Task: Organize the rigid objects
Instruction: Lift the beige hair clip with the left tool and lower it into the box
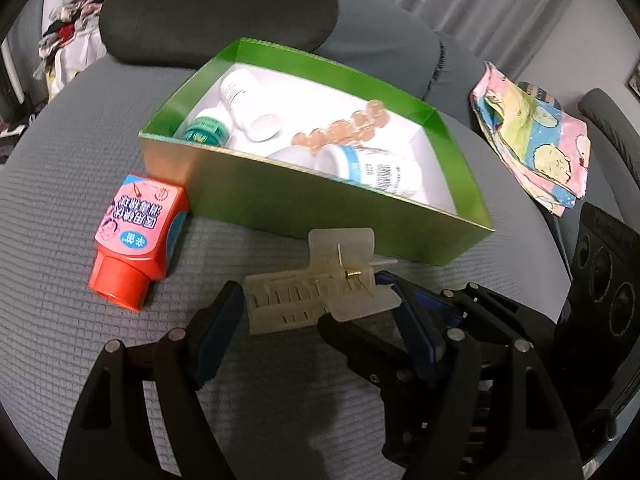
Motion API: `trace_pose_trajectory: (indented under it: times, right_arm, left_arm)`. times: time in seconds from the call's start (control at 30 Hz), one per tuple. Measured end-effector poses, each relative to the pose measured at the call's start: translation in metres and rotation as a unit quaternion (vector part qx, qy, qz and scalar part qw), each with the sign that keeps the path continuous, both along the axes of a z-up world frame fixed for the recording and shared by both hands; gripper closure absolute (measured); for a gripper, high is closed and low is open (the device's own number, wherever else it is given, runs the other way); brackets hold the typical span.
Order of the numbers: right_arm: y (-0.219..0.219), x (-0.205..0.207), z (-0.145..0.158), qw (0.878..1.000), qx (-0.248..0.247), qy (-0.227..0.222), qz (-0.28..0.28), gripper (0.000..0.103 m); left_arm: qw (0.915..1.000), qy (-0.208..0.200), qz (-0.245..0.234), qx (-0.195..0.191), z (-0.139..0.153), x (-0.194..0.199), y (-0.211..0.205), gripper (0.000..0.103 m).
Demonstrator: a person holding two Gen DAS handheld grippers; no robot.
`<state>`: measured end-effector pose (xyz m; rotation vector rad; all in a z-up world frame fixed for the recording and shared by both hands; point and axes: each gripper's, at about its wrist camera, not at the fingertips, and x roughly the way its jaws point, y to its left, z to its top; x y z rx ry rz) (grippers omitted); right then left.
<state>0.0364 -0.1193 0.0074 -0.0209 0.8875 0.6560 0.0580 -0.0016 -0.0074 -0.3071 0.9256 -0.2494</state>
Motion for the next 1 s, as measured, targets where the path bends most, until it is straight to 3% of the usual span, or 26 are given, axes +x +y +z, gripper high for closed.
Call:
trace_pose_trajectory:
  times: [0.6, 1.0]
  right_arm:
    - [-0.021, -0.024, 0.056, 0.998, 0.020, -0.060, -0.024, 0.057]
    - [-0.039, -0.015, 0.078, 0.995, 0.029, -0.086, -0.042, 0.057]
  left_arm:
    - [0.9967, -0.070, -0.023, 0.033, 0.053, -0.021, -0.025, 0.029]
    - [0.9935, -0.098, -0.040, 0.042, 0.077, -0.006, -0.035, 0.028]
